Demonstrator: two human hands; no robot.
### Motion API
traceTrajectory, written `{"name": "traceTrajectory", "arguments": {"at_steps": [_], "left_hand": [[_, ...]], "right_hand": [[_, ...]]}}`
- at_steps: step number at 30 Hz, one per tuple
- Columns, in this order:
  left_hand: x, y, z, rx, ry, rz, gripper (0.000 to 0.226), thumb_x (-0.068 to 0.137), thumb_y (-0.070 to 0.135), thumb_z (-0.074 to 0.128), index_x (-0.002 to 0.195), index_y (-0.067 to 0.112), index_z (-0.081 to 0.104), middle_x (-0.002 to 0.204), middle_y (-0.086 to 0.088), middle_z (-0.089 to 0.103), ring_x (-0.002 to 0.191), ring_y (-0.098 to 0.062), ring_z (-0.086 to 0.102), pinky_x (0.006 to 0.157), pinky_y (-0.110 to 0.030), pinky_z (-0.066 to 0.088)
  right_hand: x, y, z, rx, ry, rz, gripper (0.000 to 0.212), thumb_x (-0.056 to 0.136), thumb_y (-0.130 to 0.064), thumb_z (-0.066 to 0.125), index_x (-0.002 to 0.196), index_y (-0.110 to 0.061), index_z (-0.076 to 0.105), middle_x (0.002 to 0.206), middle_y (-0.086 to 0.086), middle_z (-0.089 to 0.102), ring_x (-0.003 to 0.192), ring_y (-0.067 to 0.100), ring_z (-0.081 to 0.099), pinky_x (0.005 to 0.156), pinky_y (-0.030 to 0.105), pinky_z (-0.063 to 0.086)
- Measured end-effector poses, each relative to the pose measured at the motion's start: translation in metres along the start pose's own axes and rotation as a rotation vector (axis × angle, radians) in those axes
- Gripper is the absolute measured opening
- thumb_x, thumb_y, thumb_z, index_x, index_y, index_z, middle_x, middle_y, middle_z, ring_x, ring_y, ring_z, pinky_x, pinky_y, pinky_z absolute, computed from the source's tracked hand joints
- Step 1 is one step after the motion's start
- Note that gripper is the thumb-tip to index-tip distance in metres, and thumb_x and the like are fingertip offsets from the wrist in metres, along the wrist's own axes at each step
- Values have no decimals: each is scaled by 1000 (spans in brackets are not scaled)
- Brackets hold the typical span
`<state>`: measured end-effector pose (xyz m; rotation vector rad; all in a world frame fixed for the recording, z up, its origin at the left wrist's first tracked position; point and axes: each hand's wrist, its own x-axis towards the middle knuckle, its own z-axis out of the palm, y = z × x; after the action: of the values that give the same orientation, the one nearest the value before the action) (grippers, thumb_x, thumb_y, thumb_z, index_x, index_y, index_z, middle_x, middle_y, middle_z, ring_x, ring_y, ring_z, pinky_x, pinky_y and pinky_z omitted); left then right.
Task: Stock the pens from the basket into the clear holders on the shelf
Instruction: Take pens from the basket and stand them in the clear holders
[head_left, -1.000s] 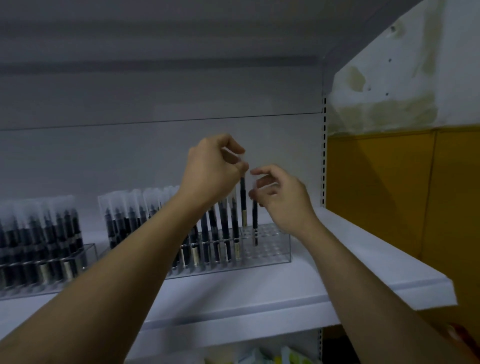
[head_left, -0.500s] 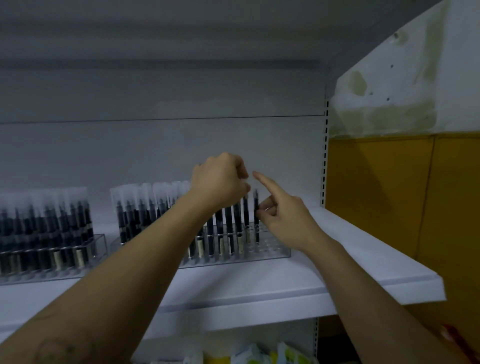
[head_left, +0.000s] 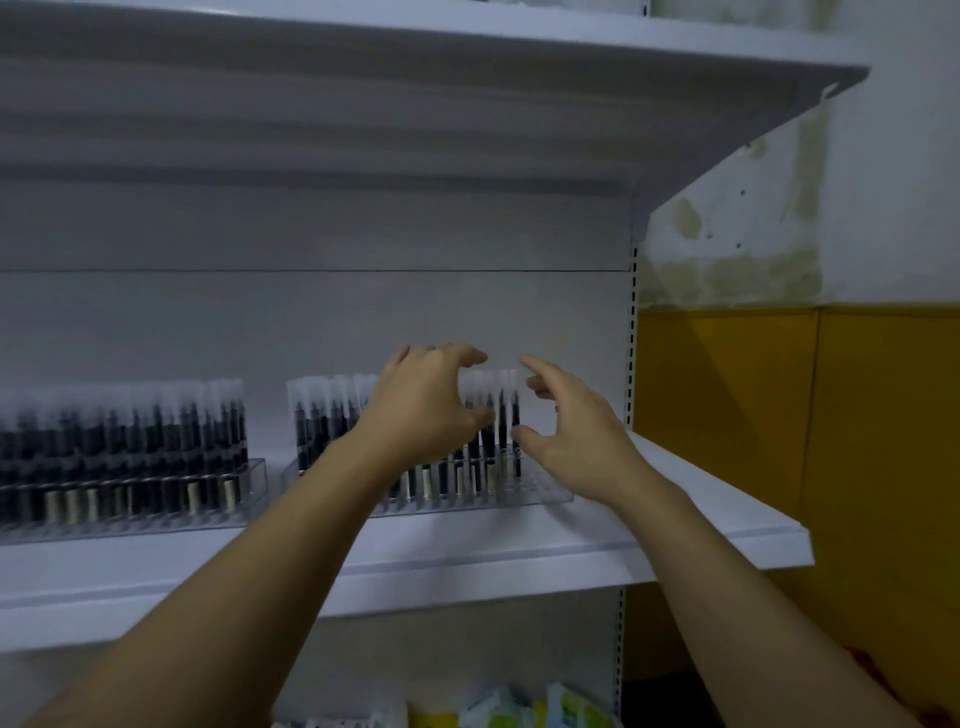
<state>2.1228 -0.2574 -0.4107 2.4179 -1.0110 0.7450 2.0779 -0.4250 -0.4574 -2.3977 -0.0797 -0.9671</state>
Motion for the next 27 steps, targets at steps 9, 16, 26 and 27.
{"name": "traceTrajectory", "arguments": {"at_steps": [9, 16, 26, 27], "left_hand": [[-88, -24, -8, 99, 44, 64, 60, 84, 44, 66, 137, 25, 47, 133, 4, 56, 123, -17, 48, 113, -42, 29], [-163, -54, -1, 164, -25, 23, 61, 87, 46, 62, 141, 26, 41, 142, 4, 46, 131, -17, 38, 112, -33, 22], [-271, -106, 63, 161, -218, -147, 63, 86, 51, 59, 142, 27, 40, 143, 3, 46, 131, -18, 39, 112, -30, 21], [-282, -112, 72, 160, -250, -169, 63, 86, 51, 58, 142, 27, 40, 143, 2, 45, 132, -17, 39, 112, -31, 21]], "right_hand": [[-52, -53, 23, -23, -106, -42, 73, 85, -32, 71, 147, -32, 32, 145, -5, 40, 130, 15, 44, 108, 36, 40], [-108, -72, 69, -75, -225, -69, 67, 87, -40, 66, 145, -35, 33, 147, -10, 36, 129, 13, 41, 103, 35, 42], [-193, -56, 167, -116, -447, 15, 64, 87, -40, 65, 143, -26, 39, 142, -2, 40, 129, 20, 42, 103, 33, 40], [-202, -52, 178, -129, -503, 32, 67, 87, -42, 64, 145, -26, 36, 145, -2, 37, 132, 20, 40, 104, 32, 38]]}}
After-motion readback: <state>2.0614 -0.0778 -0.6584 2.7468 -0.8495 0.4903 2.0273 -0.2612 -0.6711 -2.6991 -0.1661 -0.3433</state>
